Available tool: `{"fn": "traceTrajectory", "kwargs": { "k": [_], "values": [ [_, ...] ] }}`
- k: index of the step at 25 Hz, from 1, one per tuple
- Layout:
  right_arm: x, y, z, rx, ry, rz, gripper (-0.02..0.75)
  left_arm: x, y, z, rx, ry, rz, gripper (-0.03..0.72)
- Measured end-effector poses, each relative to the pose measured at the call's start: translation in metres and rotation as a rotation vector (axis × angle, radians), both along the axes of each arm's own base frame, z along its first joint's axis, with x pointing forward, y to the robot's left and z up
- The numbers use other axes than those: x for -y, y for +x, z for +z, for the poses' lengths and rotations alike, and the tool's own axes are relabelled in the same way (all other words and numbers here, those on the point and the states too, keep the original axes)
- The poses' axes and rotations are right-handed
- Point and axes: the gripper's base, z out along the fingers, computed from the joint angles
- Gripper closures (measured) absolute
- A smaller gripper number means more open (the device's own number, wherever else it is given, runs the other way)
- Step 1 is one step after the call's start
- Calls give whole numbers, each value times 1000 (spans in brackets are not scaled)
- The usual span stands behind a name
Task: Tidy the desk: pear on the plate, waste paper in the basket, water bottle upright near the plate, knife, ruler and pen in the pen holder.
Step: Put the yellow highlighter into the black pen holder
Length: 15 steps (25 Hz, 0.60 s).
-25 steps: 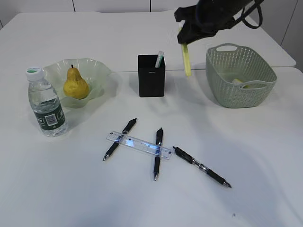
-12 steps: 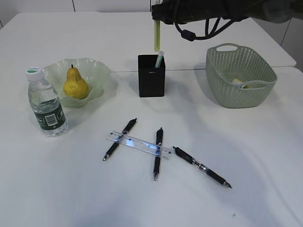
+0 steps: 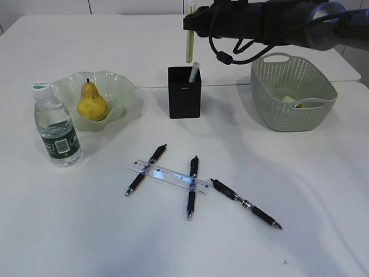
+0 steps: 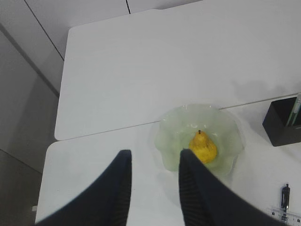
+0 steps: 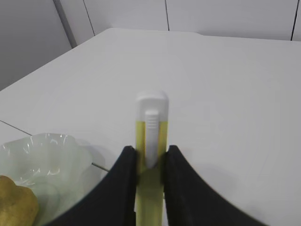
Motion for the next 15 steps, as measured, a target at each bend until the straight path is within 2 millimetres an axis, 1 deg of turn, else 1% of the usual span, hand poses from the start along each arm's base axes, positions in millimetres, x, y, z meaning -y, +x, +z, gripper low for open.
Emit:
{"fn": "traceTrajectory", "kwargs": {
  "k": [6, 12, 15],
  "values": [
    [-2, 6, -27, -34, -1, 5, 582, 0, 0, 0, 0, 0, 0, 451],
    [-3, 7, -37, -36, -19, 17, 582, 0, 0, 0, 0, 2, 1, 451],
    [-5, 7, -48, -56, -16, 36, 582, 0, 0, 0, 0, 2, 1, 451]
  ]
}}
